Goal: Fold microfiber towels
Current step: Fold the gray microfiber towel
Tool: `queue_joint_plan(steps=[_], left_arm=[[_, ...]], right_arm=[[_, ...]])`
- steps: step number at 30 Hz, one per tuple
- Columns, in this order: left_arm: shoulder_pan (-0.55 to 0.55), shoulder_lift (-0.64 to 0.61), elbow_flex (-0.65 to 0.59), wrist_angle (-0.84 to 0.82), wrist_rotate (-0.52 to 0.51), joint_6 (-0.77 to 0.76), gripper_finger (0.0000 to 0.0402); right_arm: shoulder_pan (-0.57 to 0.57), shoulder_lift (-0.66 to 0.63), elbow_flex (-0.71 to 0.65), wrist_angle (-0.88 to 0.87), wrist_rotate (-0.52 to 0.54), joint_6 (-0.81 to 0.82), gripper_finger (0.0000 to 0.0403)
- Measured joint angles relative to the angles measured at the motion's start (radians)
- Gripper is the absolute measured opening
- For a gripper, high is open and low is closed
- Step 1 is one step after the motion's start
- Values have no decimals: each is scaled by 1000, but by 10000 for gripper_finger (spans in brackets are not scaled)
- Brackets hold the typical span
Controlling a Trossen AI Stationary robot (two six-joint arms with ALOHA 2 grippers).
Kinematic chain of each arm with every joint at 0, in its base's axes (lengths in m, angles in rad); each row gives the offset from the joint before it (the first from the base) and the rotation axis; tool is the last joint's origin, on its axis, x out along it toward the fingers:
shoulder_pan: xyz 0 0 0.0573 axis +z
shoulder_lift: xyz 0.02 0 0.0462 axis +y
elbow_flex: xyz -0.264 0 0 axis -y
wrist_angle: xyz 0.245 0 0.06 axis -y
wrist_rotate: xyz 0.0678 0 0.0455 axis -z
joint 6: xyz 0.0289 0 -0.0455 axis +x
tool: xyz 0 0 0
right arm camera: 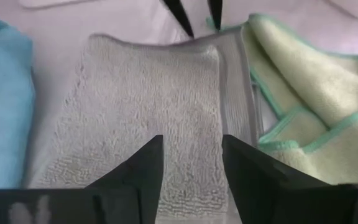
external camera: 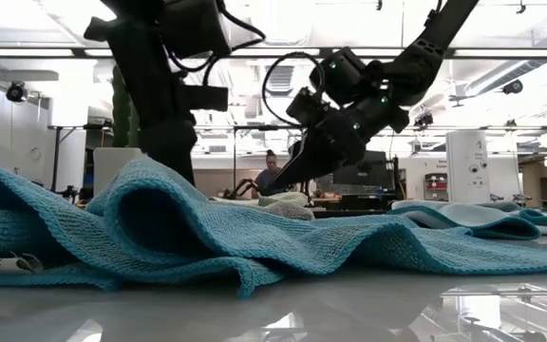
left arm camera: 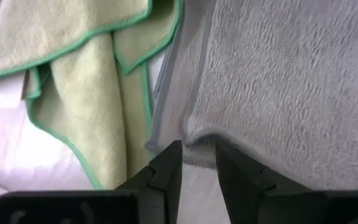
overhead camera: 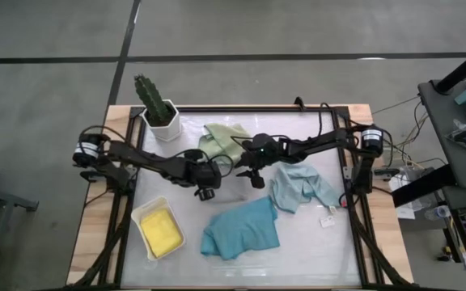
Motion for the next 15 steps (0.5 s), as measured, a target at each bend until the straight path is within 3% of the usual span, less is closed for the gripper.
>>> queue_joint_plan(steps=[7, 11, 15], left_arm=[[-3, -62, -69, 118, 50, -9, 83], [-4, -63, -121, 239, 79, -31, 83], [-2, -57, -161, 251, 69, -89, 83]], right_arm=[[-18, 56, 35, -20, 16, 0, 178], [-31, 72, 48, -53, 20, -6, 175], [-35, 91, 47, -52, 19, -15, 165]])
